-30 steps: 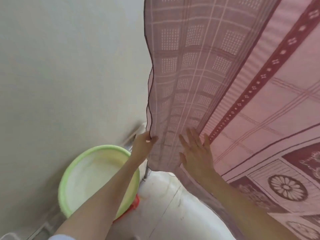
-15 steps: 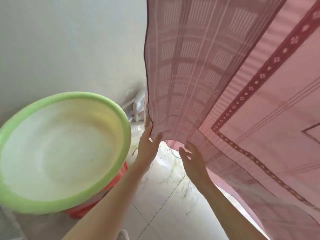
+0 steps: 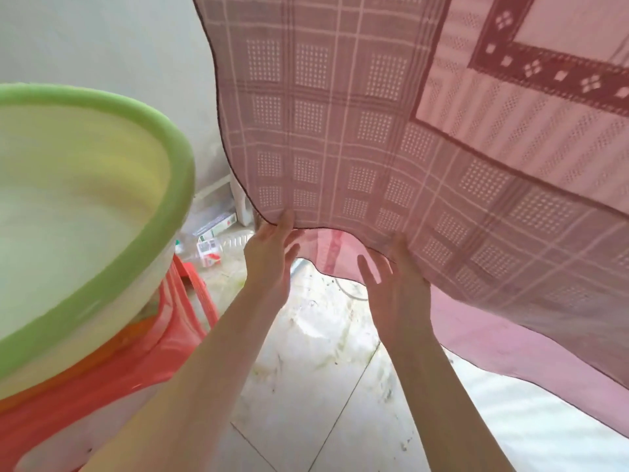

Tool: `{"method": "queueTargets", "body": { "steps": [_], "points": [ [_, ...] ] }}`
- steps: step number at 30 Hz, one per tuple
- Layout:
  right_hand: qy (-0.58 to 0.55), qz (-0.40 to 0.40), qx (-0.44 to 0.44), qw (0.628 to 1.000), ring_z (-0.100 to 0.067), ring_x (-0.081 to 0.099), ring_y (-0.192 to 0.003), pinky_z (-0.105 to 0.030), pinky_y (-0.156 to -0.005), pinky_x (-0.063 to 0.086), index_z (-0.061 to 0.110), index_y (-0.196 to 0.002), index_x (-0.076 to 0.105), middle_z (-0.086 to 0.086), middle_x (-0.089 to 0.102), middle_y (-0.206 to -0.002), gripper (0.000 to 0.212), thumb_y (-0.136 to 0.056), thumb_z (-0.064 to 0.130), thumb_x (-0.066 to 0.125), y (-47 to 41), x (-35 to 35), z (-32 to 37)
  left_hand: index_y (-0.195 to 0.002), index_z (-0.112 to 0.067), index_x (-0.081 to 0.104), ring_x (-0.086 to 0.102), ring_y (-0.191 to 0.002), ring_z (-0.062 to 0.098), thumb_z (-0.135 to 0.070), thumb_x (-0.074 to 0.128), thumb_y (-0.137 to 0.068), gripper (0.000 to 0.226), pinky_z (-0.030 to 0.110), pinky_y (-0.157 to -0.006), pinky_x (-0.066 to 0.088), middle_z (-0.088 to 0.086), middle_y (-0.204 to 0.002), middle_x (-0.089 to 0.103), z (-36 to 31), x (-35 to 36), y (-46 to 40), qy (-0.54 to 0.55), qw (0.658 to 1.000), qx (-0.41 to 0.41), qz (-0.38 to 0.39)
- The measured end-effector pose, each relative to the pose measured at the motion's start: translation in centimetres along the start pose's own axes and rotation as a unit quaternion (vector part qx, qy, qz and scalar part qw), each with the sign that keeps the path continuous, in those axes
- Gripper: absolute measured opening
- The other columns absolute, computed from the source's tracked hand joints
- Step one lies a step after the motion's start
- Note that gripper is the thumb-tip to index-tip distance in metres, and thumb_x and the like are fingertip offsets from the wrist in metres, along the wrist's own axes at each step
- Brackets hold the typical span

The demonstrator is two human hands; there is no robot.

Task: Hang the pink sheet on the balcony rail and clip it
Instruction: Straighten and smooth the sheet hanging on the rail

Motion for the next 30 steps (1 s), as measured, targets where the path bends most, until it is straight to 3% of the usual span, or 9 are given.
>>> {"method": "queueTargets", "body": {
  "steps": [4,8,14,18,22,26,28,30],
  "points": [
    [-0.002,-0.042,0.006,0.999,-0.012,0.065,-0.084,-0.033,-0.084,0.052,0.018,-0.097,0.062,0.008,0.068,-0.082,0.009,-0.088,0.016,0.061,-0.5,-0.4,0.0,-0.071,-0.018,0.056,0.055,-0.057,0.002,-0.021,0.063,-0.085,0.016,0.020,-0.066,0.039,-0.012,-0.053,0.059,0.0,-0.7,-0.7,-0.022,0.999,0.002,-0.024],
    [0.001,-0.054,0.027,0.998,-0.011,0.063,-0.084,-0.029,-0.081,0.051,0.018,-0.086,0.065,0.008,0.067,-0.078,0.006,-0.089,0.020,0.060,-1.4,-0.5,-0.9,-0.069,-0.017,0.055,0.055,-0.063,0.006,-0.021,0.064,-0.085,0.018,0.022,-0.068,0.041,-0.011,-0.055,0.060,0.5,-1.0,-1.8,-0.020,0.999,-0.013,-0.032],
    [-0.024,-0.093,0.034,0.995,-0.010,0.063,-0.089,-0.026,-0.074,0.050,0.014,-0.100,0.060,0.006,0.065,-0.089,0.014,-0.088,0.021,0.061,-2.8,-2.3,-1.6,-0.075,-0.018,0.056,0.053,-0.072,0.011,-0.017,0.060,-0.088,0.014,0.026,-0.073,0.043,-0.004,-0.073,0.056,2.6,-0.1,-2.5,-0.020,0.998,-0.042,-0.030],
    [-0.021,-0.097,0.053,0.994,-0.011,0.063,-0.091,-0.025,-0.074,0.049,0.016,-0.094,0.063,0.005,0.066,-0.088,0.007,-0.089,0.021,0.061,-2.9,-3.0,-2.8,-0.078,-0.019,0.058,0.055,-0.081,0.012,-0.018,0.061,-0.088,0.010,0.031,-0.081,0.042,-0.005,-0.080,0.058,3.7,-0.6,-3.1,-0.048,0.996,-0.060,-0.042],
    [-0.038,-0.107,0.072,0.991,-0.014,0.064,-0.097,-0.026,-0.074,0.050,0.015,-0.101,0.064,0.002,0.066,-0.095,0.014,-0.089,0.021,0.062,-3.3,-3.5,-3.9,-0.087,-0.019,0.055,0.052,-0.104,0.018,-0.019,0.062,-0.087,0.008,0.034,-0.088,0.041,-0.003,-0.102,0.058,5.0,-0.8,-4.3,-0.051,0.993,-0.096,-0.046],
    [-0.066,-0.117,0.074,0.988,-0.015,0.065,-0.095,-0.026,-0.073,0.051,0.014,-0.095,0.064,0.000,0.067,-0.093,0.010,-0.089,0.021,0.060,-3.4,-3.9,-3.9,-0.102,-0.022,0.052,0.036,-0.131,0.021,-0.025,0.059,-0.089,0.015,0.038,-0.101,0.035,0.001,-0.140,0.041,6.6,0.4,-5.4,-0.002,0.990,-0.143,0.001],
    [-0.070,-0.118,0.074,0.988,-0.016,0.065,-0.093,-0.026,-0.072,0.051,0.012,-0.094,0.064,-0.002,0.068,-0.093,0.010,-0.090,0.020,0.059,-3.3,-4.0,-4.0,-0.111,-0.022,0.050,0.030,-0.137,0.023,-0.029,0.056,-0.091,0.022,0.041,-0.108,0.030,0.002,-0.147,0.034,7.4,0.9,-5.7,0.021,0.987,-0.156,0.027],
    [-0.075,-0.118,0.075,0.987,-0.016,0.065,-0.091,-0.027,-0.072,0.051,0.011,-0.092,0.063,-0.002,0.067,-0.091,0.009,-0.090,0.019,0.059,-3.3,-4.0,-4.2,-0.113,-0.019,0.051,0.036,-0.134,0.023,-0.024,0.053,-0.093,0.021,0.042,-0.109,0.029,0.002,-0.143,0.042,7.7,1.4,-5.9,0.065,0.985,-0.152,0.057]
  ]
}}
Point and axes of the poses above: each hand's wrist, its own y-axis away from the middle knuckle, its own x-axis out of the palm, z = x × y, the point moved 8 cm from there along -y, towards the middle knuckle
